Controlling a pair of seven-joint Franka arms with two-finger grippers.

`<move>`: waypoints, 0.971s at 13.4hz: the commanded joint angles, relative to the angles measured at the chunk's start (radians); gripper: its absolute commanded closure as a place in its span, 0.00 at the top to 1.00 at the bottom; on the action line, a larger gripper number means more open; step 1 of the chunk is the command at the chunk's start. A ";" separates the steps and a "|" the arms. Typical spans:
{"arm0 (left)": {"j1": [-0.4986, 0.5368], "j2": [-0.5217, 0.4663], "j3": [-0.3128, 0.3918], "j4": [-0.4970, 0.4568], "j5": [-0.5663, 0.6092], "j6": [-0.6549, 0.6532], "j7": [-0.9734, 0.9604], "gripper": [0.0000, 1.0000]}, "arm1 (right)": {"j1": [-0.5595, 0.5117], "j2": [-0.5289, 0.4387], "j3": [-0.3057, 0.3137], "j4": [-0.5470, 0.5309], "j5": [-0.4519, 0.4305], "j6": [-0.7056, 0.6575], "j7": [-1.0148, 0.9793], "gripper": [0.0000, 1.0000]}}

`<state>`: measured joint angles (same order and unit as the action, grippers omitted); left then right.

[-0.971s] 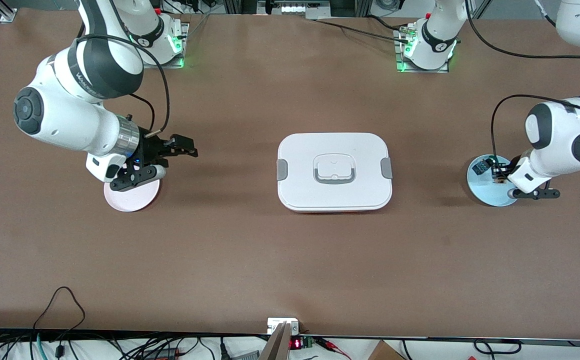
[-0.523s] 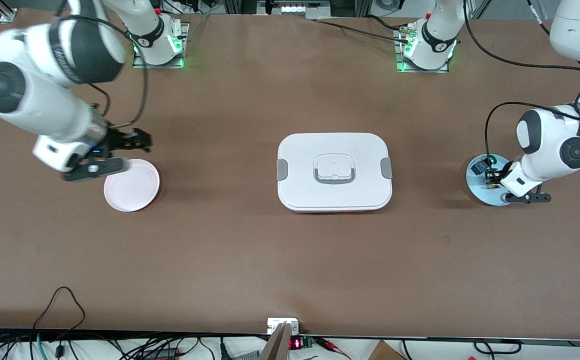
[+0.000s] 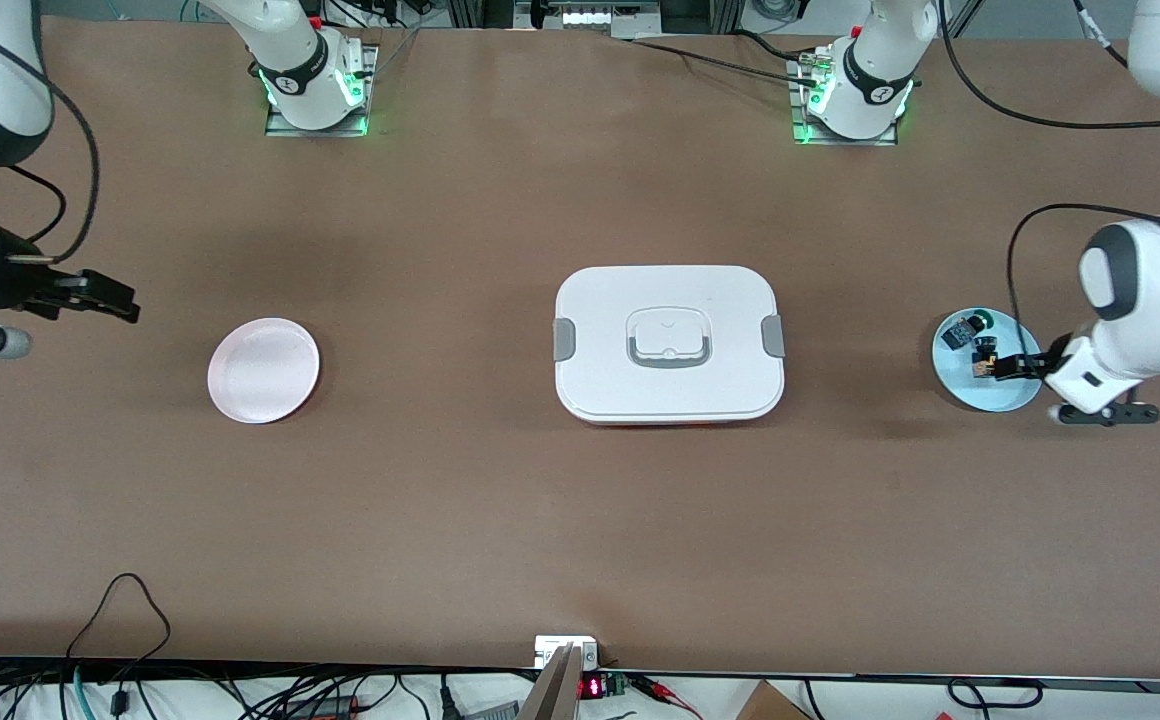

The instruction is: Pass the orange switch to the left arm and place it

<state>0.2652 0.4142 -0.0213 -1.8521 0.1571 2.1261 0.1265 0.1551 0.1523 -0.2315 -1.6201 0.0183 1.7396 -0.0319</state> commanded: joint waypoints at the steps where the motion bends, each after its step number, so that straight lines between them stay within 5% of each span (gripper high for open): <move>1: 0.005 -0.026 -0.057 0.233 0.022 -0.313 -0.001 1.00 | -0.100 0.000 0.089 0.045 -0.021 -0.044 0.015 1.00; 6: 0.005 -0.124 -0.124 0.474 0.009 -0.571 -0.004 1.00 | -0.094 -0.046 0.092 -0.023 -0.054 -0.036 0.026 1.00; 11: -0.014 -0.147 -0.176 0.542 -0.064 -0.675 -0.020 1.00 | -0.097 -0.123 0.090 -0.176 -0.050 0.119 0.009 1.00; 13: -0.014 -0.169 -0.209 0.542 -0.073 -0.695 -0.085 1.00 | -0.092 -0.125 0.093 -0.141 -0.049 0.082 0.012 1.00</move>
<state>0.2555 0.2630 -0.2054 -1.3331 0.0970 1.4706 0.0906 0.0740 0.0757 -0.1590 -1.7399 -0.0177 1.8275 -0.0245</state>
